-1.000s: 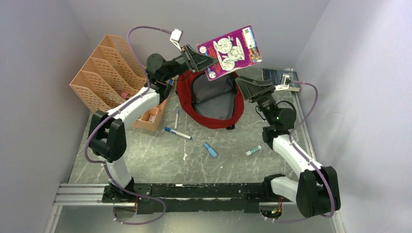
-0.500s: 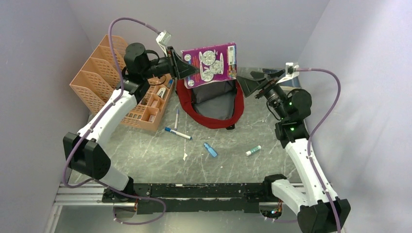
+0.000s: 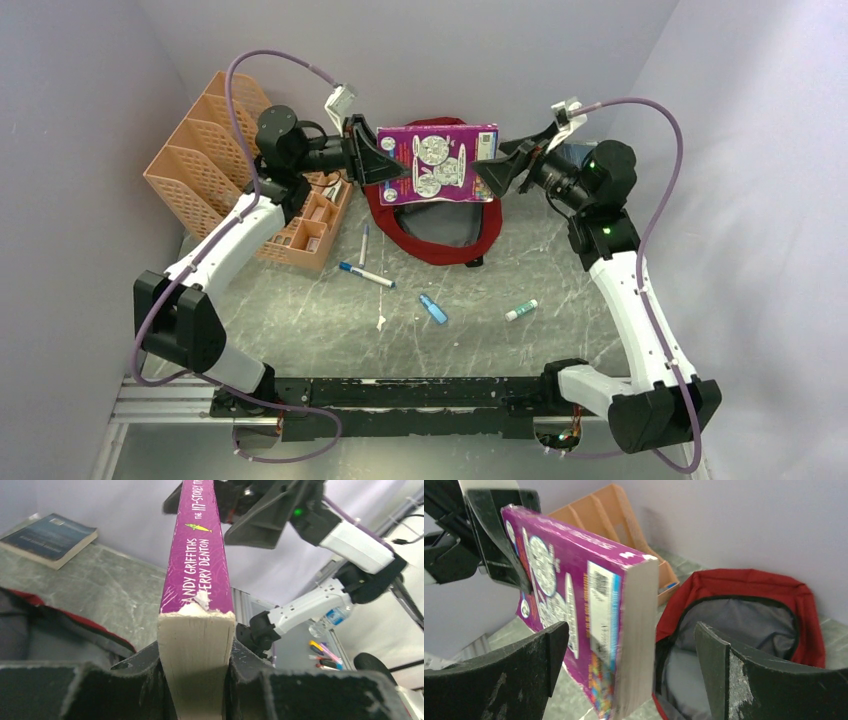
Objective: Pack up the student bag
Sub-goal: Pick up the book from the center of the board.
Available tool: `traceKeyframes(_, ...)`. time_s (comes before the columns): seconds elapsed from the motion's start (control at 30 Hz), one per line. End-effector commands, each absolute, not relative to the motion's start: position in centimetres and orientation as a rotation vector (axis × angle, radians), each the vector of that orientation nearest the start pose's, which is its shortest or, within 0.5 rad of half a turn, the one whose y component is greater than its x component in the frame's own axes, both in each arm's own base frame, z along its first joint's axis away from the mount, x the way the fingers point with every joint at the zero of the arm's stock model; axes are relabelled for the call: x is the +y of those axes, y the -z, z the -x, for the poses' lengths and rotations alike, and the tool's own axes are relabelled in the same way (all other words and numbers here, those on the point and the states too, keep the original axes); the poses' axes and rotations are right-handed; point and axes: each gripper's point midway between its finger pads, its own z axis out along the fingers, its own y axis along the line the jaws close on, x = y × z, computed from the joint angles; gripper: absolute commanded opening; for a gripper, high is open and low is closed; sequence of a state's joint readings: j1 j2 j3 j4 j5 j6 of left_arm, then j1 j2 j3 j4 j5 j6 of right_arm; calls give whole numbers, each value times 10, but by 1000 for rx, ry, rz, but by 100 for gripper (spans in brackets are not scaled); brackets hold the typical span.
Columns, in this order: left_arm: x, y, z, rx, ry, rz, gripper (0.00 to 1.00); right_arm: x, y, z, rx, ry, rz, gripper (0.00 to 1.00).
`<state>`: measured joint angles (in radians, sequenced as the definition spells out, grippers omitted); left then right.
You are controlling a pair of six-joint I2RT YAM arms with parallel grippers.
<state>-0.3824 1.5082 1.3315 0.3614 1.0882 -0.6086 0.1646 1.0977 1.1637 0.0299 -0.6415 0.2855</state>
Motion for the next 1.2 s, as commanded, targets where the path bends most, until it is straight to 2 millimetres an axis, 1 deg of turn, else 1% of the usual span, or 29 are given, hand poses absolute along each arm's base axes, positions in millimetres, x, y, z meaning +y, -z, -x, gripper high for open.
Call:
traceKeyframes(0.0,-297,-425,-268,1215,1546,-995,5,184,-399,-310,1493,-916,580,100)
traceKeyframes(0.07,-296,-426,-266,1206,1554,-1005,5,188,-395,-307,1499,-954,600,100)
traceKeyframes(0.2,-300,-423,-264,1218,1553,-1023,5,200,-400,-291,1431,-1068,700,100)
traceKeyframes(0.27,-302,-423,-263,1211,1557,-1030,5,206,-399,-286,1415,-1134,737,97)
traceKeyframes(0.4,-304,-424,-260,1204,1571,-1037,5,211,-397,-283,1402,-1214,747,87)
traceKeyframes(0.57,-305,-424,-261,1200,1576,-1035,5,215,-395,-278,1395,-1288,775,68)
traceKeyframes(0.7,-306,-422,-262,1210,1575,-1034,5,216,-396,-277,1383,-1305,778,54)
traceKeyframes(0.8,-307,-421,-264,1216,1575,-1030,5,217,-398,-271,1365,-1333,798,52)
traceKeyframes(1.0,-309,-421,-268,1227,1588,-1016,5,219,-395,-266,1369,-1379,812,46)
traceKeyframes(1.1,-310,-421,-270,1227,1599,-1007,5,219,-394,-265,1372,-1380,808,37)
traceKeyframes(1.17,-311,-421,-271,1226,1606,-1006,5,218,-393,-266,1378,-1377,799,28)
